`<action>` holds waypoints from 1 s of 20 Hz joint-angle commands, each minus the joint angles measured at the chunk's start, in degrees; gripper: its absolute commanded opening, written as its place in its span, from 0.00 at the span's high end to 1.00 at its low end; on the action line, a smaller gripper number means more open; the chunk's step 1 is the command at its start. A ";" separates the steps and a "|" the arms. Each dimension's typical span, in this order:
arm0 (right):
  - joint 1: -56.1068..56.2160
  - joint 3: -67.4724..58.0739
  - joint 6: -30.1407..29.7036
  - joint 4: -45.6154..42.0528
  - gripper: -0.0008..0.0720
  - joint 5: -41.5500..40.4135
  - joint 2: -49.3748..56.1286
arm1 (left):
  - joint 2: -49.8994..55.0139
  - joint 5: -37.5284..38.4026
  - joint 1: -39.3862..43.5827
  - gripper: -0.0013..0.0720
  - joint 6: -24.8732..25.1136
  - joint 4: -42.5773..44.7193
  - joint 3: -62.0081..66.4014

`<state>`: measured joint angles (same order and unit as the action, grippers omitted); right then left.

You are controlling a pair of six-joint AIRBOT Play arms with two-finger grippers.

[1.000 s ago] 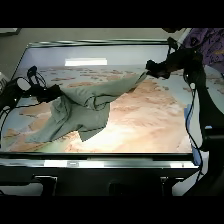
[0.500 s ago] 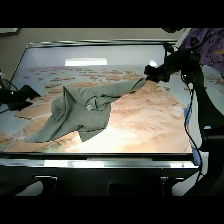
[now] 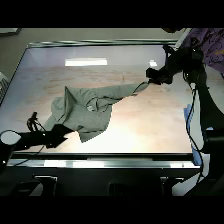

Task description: Fold the clothes and pants, and hang the long-sleeved shirts on hangers.

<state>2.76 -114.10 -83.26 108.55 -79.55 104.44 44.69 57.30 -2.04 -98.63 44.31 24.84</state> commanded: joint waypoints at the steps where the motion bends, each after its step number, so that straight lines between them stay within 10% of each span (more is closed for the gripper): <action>1: 0.07 -0.04 0.39 -0.13 0.95 -2.73 -0.04 | -1.14 -8.70 6.80 0.15 -0.44 -3.21 -6.73; 20: 0.07 -0.04 1.68 0.46 0.95 -4.85 -0.04 | 18.84 -19.82 11.50 0.18 5.49 -9.88 -3.69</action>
<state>2.76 -114.13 -81.52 109.01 -84.14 104.42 60.49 38.79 8.51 -94.72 33.98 19.84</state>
